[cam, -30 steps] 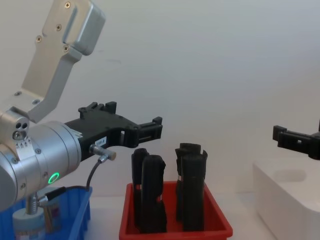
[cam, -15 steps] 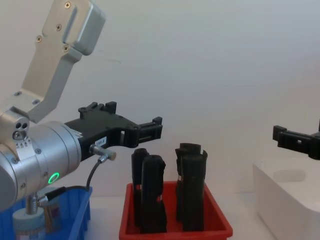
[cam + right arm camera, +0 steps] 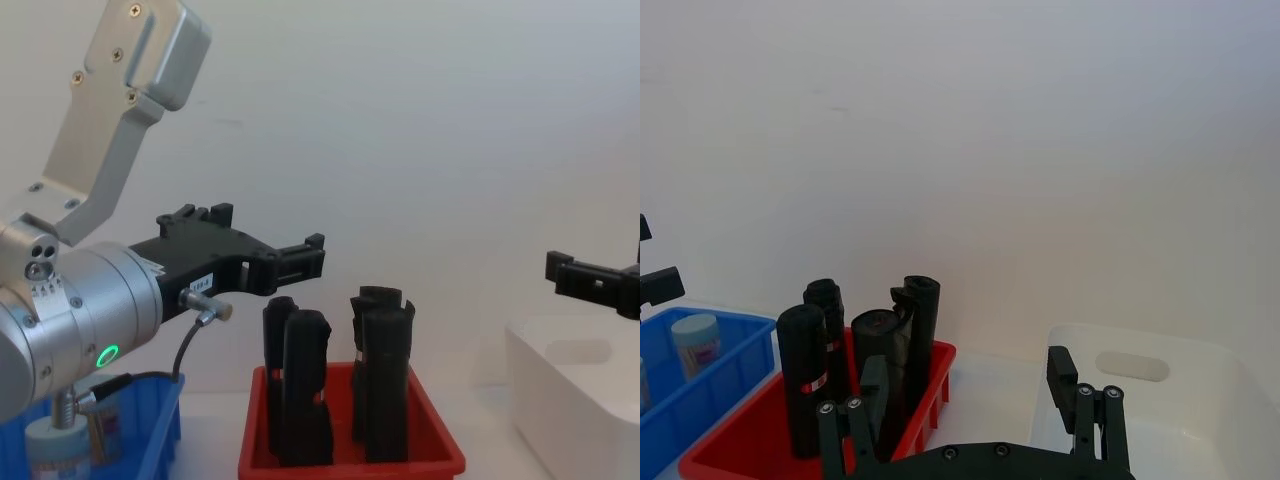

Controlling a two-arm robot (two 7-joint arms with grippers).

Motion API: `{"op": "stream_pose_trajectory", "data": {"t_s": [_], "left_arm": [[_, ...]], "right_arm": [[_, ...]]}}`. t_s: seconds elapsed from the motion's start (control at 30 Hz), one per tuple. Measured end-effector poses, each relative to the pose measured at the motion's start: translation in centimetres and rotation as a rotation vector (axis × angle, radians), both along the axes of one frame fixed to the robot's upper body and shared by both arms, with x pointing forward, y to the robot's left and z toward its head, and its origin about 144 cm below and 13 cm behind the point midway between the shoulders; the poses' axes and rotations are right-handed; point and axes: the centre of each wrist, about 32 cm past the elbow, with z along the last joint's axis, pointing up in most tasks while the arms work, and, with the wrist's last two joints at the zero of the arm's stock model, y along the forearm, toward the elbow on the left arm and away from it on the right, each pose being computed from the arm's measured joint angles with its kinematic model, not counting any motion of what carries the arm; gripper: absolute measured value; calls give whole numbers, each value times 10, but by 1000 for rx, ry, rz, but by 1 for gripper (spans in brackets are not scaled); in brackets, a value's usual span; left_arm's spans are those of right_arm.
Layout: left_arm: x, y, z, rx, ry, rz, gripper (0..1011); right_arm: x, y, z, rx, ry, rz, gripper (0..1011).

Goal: Pick the cotton swabs from the blue box and place them into the white box.

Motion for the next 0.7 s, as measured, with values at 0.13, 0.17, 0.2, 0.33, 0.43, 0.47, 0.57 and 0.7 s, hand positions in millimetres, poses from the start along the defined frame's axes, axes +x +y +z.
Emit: {"op": "stream_pose_trajectory", "data": {"t_s": [0.13, 0.17, 0.2, 0.33, 0.43, 0.47, 0.57, 0.7], "left_arm": [[0, 0, 0, 0, 0, 0, 1004], [0, 0, 0, 0, 0, 0, 1004], [0, 0, 0, 0, 0, 0, 1004], [0, 1, 0, -1, 2, 2, 1004], [1, 3, 0, -2, 12, 8, 1004], [1, 3, 0, -2, 14, 9, 1004], [2, 6, 0, -3, 27, 16, 1004], [4, 11, 0, -3, 57, 31, 1004]], "right_arm": [[0, 0, 0, 0, 0, 0, 1002], [0, 0, 0, 0, 0, 0, 1002], [0, 0, 0, 0, 0, 0, 1002], [0, 0, 0, 0, 0, 0, 1002], [0, 0, 0, 0, 0, 0, 1002], [0, 0, 0, 0, 0, 0, 1002], [0, 0, 0, 0, 0, 0, 1002], [0, 0, 0, 0, 0, 0, 1002]]}}
